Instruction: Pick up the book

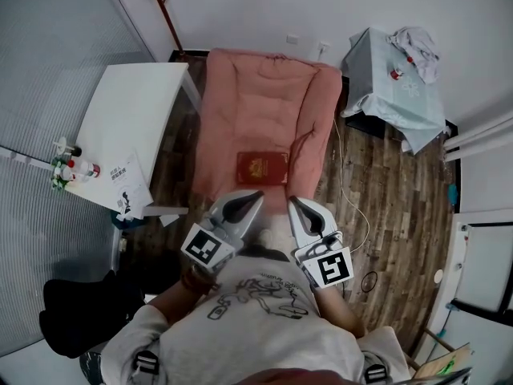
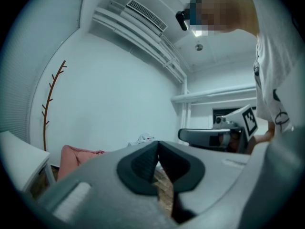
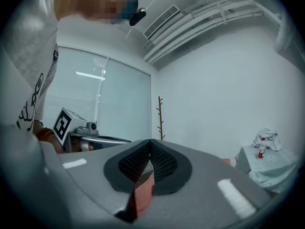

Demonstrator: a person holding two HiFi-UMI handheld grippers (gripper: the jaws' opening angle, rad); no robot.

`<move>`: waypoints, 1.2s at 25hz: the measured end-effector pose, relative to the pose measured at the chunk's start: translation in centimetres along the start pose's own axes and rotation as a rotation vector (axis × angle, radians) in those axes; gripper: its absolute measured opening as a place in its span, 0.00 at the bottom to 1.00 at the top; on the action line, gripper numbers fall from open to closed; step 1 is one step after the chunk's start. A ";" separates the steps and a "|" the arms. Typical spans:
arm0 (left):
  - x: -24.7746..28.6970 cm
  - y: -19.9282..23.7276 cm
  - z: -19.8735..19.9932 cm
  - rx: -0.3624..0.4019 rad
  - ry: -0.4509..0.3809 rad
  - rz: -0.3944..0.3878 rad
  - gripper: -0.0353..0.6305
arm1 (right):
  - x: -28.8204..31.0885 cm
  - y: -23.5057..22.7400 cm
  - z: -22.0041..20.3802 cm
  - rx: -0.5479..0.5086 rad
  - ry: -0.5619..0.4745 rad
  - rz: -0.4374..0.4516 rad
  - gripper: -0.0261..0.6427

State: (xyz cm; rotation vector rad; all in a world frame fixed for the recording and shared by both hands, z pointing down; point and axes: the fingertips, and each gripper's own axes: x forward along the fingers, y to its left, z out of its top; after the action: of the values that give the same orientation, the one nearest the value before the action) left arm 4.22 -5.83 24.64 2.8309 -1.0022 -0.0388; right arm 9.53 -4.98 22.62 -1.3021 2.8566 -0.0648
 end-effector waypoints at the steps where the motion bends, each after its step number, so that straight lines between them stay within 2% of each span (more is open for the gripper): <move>1: -0.1 0.4 -0.3 0.002 0.005 -0.001 0.06 | 0.3 0.0 -0.1 0.002 0.002 -0.007 0.05; 9: -0.7 2.9 -0.5 -0.010 0.027 -0.025 0.06 | 2.8 -0.1 -1.4 -0.003 0.030 -0.045 0.05; 16: -0.7 6.0 -3.5 -0.014 0.063 -0.027 0.07 | 5.2 -0.3 -5.0 0.015 0.077 -0.045 0.05; 23: 0.3 8.9 -7.8 -0.024 0.107 -0.027 0.10 | 7.1 -1.8 -10.0 0.021 0.150 -0.056 0.09; 30: 1.2 12.9 -15.6 -0.010 0.169 -0.013 0.16 | 9.0 -4.1 -16.8 0.018 0.226 -0.079 0.13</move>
State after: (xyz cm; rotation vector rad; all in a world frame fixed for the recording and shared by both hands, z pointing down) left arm -1.82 -14.63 41.93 2.7761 -0.9444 0.1901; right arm 6.41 -13.85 39.70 -1.4932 2.9759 -0.2535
